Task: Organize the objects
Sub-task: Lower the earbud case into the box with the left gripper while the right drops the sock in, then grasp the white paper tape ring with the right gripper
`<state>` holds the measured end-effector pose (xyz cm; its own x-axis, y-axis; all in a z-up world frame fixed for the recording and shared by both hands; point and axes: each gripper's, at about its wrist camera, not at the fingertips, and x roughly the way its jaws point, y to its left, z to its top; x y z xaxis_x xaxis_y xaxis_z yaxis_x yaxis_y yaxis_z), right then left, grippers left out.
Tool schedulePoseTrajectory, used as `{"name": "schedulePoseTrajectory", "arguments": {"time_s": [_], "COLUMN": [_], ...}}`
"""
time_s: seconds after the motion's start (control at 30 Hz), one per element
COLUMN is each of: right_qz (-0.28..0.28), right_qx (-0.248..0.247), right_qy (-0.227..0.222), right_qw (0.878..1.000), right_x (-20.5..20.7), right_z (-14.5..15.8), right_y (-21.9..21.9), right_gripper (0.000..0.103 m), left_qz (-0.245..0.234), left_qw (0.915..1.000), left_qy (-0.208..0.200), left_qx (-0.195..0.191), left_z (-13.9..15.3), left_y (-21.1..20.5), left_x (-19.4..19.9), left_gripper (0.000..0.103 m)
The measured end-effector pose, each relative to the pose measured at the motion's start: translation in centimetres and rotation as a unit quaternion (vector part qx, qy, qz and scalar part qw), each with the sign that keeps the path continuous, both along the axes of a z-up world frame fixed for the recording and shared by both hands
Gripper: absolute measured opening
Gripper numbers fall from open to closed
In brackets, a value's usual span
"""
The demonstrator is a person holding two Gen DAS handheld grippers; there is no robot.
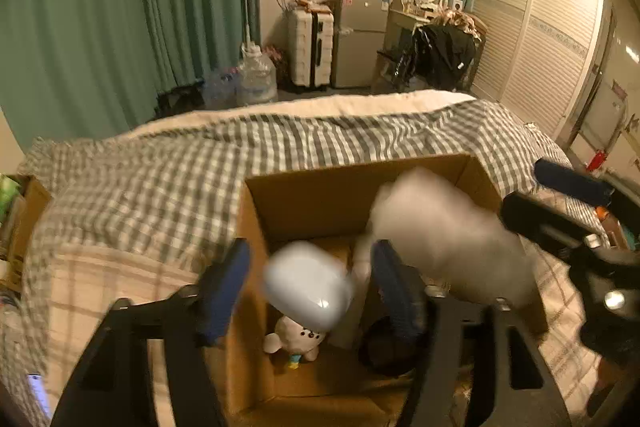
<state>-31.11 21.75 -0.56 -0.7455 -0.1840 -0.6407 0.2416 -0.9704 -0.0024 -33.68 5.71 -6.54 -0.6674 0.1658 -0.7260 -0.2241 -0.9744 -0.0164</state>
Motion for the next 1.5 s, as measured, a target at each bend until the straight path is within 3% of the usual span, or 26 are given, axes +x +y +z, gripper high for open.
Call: {"name": "schedulePoseTrajectory", "arguments": {"time_s": [0.07, 0.17, 0.37, 0.53, 0.67, 0.8, 1.17, 1.4, 1.47, 1.5], "right_qz": [-0.006, -0.013, -0.027, -0.030, -0.027, -0.020, 0.020, 0.025, 0.027, 0.029], "right_qx": [-0.001, 0.010, 0.021, 0.028, 0.030, 0.022, 0.063, 0.060, 0.065, 0.065], "right_qy": [0.016, 0.035, 0.068, 0.068, 0.053, 0.018, -0.119, -0.173, -0.182, -0.185], "right_qw": [1.000, 0.999, 0.997, 0.997, 0.998, 0.999, 0.991, 0.983, 0.981, 0.980], "right_x": [1.2, 3.2, 9.2, 13.3, 15.3, 15.6, 11.6, 10.0, 10.0, 10.1], "right_z": [1.9, 4.7, 9.0, 9.2, 7.0, 3.0, -10.4, -13.2, -13.5, -13.6], "right_y": [0.3, 0.6, 0.8, 0.6, 0.1, -0.8, -4.7, -5.3, -5.4, -5.4], "right_gripper": [0.063, 0.073, 0.091, 0.093, 0.095, 0.095, 0.095, 0.093, 0.078, 0.078], "left_qz": [0.005, 0.010, 0.021, 0.036, 0.053, 0.074, 0.079, 0.077, 0.079, 0.080], "left_qw": [0.9997, 0.9987, 0.9965, 0.9961, 0.9963, 0.9954, 0.9965, 0.9962, 0.9961, 0.9959], "left_qy": [0.021, 0.049, 0.081, 0.080, 0.067, 0.058, -0.001, -0.025, -0.029, -0.031], "left_qx": [-0.011, -0.010, -0.005, -0.007, 0.007, 0.017, -0.028, -0.030, -0.029, -0.028], "left_z": [1.6, 4.4, 7.8, 7.2, 5.2, 2.4, -4.7, -6.3, -6.4, -6.5], "left_y": [-0.1, -0.6, -2.5, -3.7, -4.8, -5.7, -6.1, -6.2, -6.3, -6.3], "left_x": [1.3, 3.5, 8.7, 12.2, 14.5, 16.1, 14.3, 13.9, 13.9, 13.9], "left_gripper": [0.094, 0.101, 0.103, 0.103, 0.103, 0.103, 0.103, 0.103, 0.103, 0.103]}}
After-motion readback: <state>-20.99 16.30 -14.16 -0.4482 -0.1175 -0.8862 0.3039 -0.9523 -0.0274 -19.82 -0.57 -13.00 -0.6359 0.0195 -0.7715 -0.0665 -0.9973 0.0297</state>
